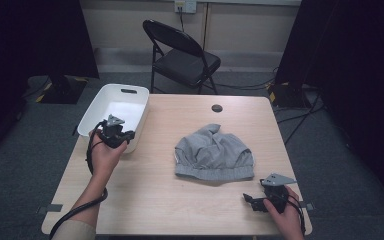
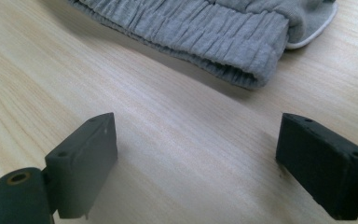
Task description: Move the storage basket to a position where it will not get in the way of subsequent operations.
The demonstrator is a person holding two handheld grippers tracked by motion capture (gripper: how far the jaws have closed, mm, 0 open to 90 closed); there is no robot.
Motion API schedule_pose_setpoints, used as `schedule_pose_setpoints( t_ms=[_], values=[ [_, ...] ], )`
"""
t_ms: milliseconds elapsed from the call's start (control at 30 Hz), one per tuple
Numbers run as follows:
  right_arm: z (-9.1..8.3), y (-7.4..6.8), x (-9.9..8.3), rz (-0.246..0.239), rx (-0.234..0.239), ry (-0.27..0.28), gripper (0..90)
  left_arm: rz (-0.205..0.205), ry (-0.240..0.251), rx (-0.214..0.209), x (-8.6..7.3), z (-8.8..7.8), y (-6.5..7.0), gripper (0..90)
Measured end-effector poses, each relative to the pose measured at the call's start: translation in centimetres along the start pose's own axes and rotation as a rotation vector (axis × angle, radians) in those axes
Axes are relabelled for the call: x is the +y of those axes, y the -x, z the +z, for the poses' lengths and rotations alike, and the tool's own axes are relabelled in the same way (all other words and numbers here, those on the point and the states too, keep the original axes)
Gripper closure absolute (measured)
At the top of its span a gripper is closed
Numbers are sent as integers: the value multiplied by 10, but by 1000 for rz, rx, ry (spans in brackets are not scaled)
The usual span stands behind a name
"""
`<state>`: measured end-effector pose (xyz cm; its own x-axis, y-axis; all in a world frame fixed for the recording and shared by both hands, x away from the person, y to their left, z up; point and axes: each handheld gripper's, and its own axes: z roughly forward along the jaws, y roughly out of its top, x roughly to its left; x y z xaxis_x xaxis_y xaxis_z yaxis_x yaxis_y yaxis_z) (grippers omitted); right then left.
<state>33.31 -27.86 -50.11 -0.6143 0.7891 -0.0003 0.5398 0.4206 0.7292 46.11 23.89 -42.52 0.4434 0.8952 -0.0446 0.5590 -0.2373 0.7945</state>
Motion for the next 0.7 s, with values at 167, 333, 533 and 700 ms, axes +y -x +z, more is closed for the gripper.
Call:
schedule_pose_setpoints(
  t_ms=[167,333,533,700],
  values=[
    [0,0,0,0,0,0,117,-5,2,10,3,4,-2,857],
    [0,0,0,0,0,0,117,9,-10,19,6,6,-5,857],
    [0,0,0,-1,1,0,117,18,-1,22,4,5,-4,850],
    [0,0,0,-2,2,1,117,35,34,-7,6,-2,4,678]
  ],
)
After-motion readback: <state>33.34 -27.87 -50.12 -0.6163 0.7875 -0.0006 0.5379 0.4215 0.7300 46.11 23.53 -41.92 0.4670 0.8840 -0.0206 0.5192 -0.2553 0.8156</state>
